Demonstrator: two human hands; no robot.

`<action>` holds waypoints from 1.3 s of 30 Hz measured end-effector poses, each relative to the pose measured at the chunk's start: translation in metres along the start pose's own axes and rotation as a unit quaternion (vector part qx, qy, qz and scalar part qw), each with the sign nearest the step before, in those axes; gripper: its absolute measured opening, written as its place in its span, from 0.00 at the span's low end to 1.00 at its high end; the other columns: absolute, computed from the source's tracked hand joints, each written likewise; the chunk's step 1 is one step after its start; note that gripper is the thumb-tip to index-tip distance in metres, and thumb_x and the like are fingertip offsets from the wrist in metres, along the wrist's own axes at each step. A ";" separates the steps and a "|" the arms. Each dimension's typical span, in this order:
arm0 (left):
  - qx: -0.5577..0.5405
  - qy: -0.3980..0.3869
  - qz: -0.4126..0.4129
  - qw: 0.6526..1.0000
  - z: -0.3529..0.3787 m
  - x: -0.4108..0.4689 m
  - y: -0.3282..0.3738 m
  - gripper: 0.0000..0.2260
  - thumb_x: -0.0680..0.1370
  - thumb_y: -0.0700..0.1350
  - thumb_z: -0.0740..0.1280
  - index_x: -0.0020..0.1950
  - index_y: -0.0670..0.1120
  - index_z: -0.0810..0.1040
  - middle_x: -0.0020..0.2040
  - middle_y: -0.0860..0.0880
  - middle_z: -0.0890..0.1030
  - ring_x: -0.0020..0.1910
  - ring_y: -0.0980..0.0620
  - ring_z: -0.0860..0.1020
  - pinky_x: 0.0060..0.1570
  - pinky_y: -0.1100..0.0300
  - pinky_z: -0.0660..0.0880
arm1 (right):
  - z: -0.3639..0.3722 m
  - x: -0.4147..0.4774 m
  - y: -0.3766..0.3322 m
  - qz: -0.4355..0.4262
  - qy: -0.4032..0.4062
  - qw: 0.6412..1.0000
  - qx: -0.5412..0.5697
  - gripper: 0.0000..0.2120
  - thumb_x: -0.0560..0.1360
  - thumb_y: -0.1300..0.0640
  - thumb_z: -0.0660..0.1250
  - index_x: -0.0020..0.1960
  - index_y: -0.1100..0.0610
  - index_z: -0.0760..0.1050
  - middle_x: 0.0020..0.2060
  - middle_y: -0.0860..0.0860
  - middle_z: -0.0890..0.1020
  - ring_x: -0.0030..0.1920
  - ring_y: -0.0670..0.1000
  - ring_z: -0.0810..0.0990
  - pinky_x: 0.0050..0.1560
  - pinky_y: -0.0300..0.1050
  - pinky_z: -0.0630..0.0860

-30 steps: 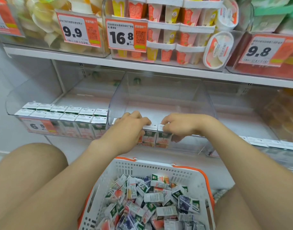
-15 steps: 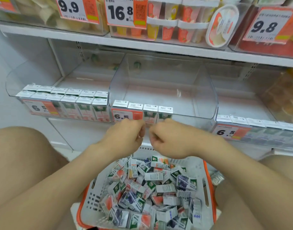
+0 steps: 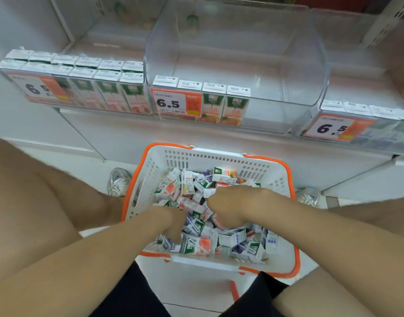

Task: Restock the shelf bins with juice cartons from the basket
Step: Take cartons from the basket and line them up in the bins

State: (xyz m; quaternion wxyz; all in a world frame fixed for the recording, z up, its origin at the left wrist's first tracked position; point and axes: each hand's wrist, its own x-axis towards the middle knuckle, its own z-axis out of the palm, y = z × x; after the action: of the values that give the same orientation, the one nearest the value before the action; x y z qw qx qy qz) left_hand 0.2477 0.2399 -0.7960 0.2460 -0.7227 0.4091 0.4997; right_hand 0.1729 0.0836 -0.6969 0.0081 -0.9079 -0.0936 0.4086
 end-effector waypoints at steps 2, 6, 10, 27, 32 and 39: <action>0.001 -0.018 -0.005 1.000 0.012 0.009 0.002 0.27 0.82 0.58 0.68 0.74 0.43 0.71 0.68 0.46 0.77 0.62 0.43 0.79 0.52 0.51 0.75 | 0.009 0.008 0.002 0.003 -0.007 1.000 -0.009 0.08 0.81 0.66 0.58 0.54 0.61 0.75 0.41 0.53 0.73 0.33 0.52 0.71 0.30 0.46 0.67; 0.003 -0.003 0.025 1.000 0.011 0.018 -0.007 0.29 0.77 0.57 0.76 0.73 0.45 0.72 0.66 0.47 0.77 0.61 0.44 0.78 0.54 0.52 0.76 | 0.027 0.028 0.004 -0.008 -0.029 1.000 -0.008 0.10 0.80 0.67 0.58 0.57 0.60 0.74 0.43 0.53 0.75 0.35 0.53 0.72 0.30 0.46 0.67; -0.062 0.011 0.036 0.997 0.002 0.018 -0.027 0.23 0.75 0.49 0.79 0.68 0.51 0.78 0.66 0.50 0.78 0.53 0.44 0.84 0.53 0.49 0.83 | 0.050 0.049 -0.002 -0.027 -0.047 0.999 0.001 0.14 0.79 0.68 0.59 0.62 0.61 0.74 0.46 0.55 0.78 0.37 0.53 0.74 0.30 0.45 0.67; -0.139 0.141 0.025 0.980 -0.006 0.006 -0.063 0.21 0.79 0.47 0.75 0.70 0.54 0.73 0.67 0.50 0.75 0.54 0.49 0.77 0.53 0.53 0.75 | 0.101 0.096 -0.060 -0.174 0.046 0.978 -0.107 0.27 0.81 0.67 0.64 0.79 0.59 0.62 0.69 0.63 0.70 0.59 0.64 0.79 0.48 0.57 0.76; -0.145 0.183 0.011 0.972 -0.033 -0.012 -0.066 0.20 0.81 0.53 0.71 0.68 0.43 0.76 0.63 0.44 0.80 0.58 0.43 0.80 0.57 0.49 0.78 | 0.080 0.086 -0.030 -0.099 0.007 0.994 0.043 0.24 0.81 0.63 0.67 0.75 0.59 0.66 0.65 0.58 0.69 0.52 0.61 0.78 0.45 0.54 0.76; -0.224 0.250 0.032 0.941 -0.064 -0.058 -0.068 0.24 0.83 0.59 0.65 0.76 0.49 0.70 0.76 0.46 0.70 0.76 0.43 0.69 0.69 0.51 0.69 | 0.010 0.052 0.017 0.008 0.147 0.955 0.256 0.17 0.81 0.51 0.69 0.63 0.60 0.74 0.54 0.58 0.81 0.53 0.60 0.80 0.53 0.55 0.79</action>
State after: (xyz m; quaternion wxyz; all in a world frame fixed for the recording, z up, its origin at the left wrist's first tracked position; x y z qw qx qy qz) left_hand 0.3281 0.2480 -0.7217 -0.0485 -0.8475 0.3575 0.3894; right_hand 0.2025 0.0754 -0.7435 0.2504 -0.9261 0.0237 0.2812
